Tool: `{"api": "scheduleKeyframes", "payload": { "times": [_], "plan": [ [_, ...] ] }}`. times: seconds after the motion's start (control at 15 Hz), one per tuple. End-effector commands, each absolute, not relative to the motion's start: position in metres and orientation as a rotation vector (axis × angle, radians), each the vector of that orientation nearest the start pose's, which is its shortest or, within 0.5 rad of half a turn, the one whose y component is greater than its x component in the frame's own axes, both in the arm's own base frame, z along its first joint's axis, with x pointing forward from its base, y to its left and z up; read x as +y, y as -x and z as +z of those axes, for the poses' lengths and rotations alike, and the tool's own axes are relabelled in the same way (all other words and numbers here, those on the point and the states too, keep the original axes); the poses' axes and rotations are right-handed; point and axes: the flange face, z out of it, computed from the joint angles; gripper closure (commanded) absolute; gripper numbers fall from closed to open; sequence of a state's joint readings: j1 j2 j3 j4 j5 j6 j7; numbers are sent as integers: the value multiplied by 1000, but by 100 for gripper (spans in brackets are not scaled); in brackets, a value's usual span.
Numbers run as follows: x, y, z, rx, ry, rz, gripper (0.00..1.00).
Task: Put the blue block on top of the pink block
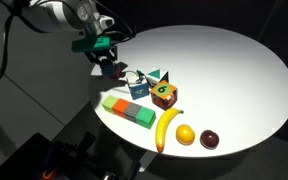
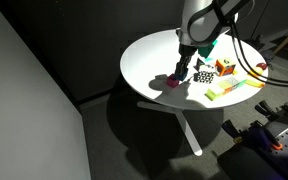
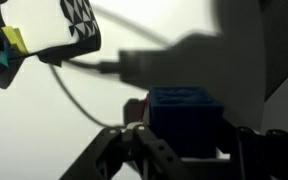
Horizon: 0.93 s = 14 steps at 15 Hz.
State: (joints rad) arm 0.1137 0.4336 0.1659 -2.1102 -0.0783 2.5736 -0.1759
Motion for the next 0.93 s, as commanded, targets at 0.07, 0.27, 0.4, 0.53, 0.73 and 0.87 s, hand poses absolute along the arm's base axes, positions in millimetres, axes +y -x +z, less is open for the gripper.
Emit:
{"api": "scheduleKeyframes", "payload": {
  "times": [0.07,0.27,0.4,0.53,0.73,0.87],
  "plan": [
    [162,-562,213,-732,3018,-54,72],
    [162,-561,210,-730,3017,-47,47],
    [162,-561,210,-730,3017,-45,47],
    [162,-561,210,-730,3017,-45,47],
    [162,-561,210,-730,3017,-45,47],
    [162,-561,210,-730,3017,-45,47]
  ]
}}
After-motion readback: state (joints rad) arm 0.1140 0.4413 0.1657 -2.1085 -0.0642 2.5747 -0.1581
